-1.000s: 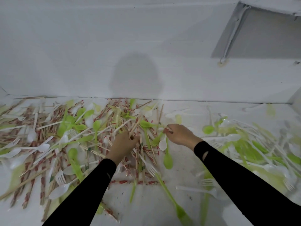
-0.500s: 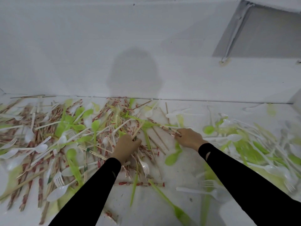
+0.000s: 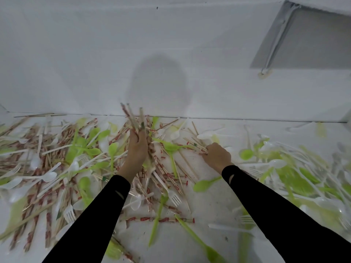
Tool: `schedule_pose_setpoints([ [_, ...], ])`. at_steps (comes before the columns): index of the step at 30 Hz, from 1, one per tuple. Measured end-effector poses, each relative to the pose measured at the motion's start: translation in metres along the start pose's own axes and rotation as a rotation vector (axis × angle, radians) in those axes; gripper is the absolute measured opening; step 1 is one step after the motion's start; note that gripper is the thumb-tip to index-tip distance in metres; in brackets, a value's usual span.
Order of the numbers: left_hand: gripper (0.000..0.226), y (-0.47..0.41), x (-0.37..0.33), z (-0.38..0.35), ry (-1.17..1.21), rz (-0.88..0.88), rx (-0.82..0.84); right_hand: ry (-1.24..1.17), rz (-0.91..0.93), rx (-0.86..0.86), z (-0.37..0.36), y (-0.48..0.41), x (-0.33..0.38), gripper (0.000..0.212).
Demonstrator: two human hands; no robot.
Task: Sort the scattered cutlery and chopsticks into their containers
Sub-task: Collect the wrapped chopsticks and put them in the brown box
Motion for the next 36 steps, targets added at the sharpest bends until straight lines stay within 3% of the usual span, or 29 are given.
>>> schedule_pose_setpoints([
  [3,0.031,0.001,0.011,-0.005,-0.269,-0.076,0.109,0.025,0.0,0.0,-0.006,-0.003,-0.002,0.039],
  [6,0.033,0.013,0.027,-0.025,-0.49,-0.151,0.308,0.088,-0.01,-0.004,-0.011,-0.006,-0.005,0.043],
  [10,0.015,0.028,0.051,-0.057,-0.746,-0.289,0.633,0.141,0.02,-0.06,-0.011,-0.008,-0.002,0.03],
  [13,0.021,0.033,0.064,-0.072,-0.96,-0.438,0.777,0.126,0.043,-0.05,-0.011,-0.009,-0.001,0.017],
  [20,0.036,0.038,0.068,-0.096,-1.136,-0.752,0.836,0.083,0.038,-0.004,-0.004,-0.013,-0.005,0.02],
  [31,0.046,0.049,0.077,-0.118,-1.286,-0.833,0.942,0.242,0.178,0.082,-0.007,-0.028,-0.007,0.057],
  [36,0.037,0.056,0.075,-0.118,-1.254,-1.011,0.918,0.25,0.111,0.126,-0.013,-0.039,-0.01,0.061],
])
Point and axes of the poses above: each hand's wrist, its own y-axis away from the middle knuckle, its own z-axis out of the back of the hand, x = y × z, the point moved 8 cm from there along -y, towards the middle knuckle, and after that the axes turned 6 degrees about -x, right-handed, at the moved point
